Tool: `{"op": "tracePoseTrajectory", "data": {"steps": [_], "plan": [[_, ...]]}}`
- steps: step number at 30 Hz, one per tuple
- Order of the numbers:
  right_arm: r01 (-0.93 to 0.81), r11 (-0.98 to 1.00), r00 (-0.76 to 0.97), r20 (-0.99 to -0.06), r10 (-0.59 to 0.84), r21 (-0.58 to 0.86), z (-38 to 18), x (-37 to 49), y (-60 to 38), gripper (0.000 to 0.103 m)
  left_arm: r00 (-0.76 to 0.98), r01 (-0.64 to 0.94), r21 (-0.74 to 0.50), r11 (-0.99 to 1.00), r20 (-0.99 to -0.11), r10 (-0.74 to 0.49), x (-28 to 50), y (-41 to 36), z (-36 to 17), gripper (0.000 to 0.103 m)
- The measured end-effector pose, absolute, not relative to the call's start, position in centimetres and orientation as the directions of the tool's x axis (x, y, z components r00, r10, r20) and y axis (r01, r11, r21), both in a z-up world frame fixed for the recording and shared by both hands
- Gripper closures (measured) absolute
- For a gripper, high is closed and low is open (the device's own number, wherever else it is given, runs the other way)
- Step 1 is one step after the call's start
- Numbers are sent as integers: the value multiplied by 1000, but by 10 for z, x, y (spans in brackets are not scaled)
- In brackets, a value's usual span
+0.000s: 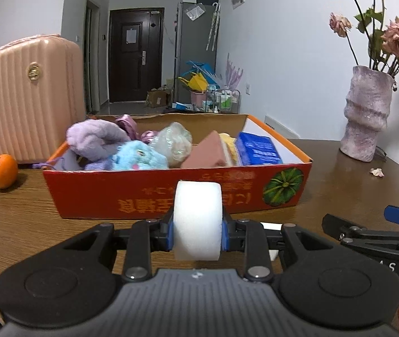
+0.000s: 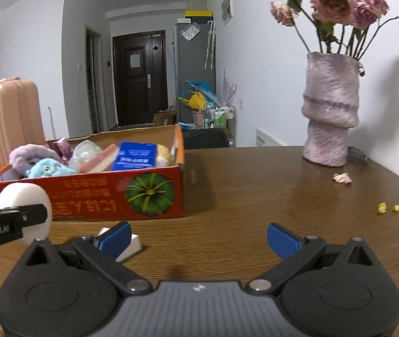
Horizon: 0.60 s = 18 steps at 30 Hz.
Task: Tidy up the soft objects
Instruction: 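Close the right gripper on the white wedge sponge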
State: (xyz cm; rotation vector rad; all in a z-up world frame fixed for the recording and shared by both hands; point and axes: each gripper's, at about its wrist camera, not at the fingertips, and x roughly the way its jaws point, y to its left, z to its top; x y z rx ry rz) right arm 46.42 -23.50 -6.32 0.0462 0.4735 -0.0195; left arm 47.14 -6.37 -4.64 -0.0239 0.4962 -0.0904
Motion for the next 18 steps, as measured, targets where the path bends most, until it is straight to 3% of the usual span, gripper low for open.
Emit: {"op": "tracePoseTrajectory", "data": {"steps": [13, 18], "plan": [[9, 998, 858, -513, 23, 60, -70, 486, -187, 0, 892, 18, -40, 999, -452, -34, 469, -9, -41, 73], [41, 997, 830, -558, 5, 70, -75, 499, -175, 9, 895, 3, -35, 999, -446, -18, 469, 7, -39, 73]]}}
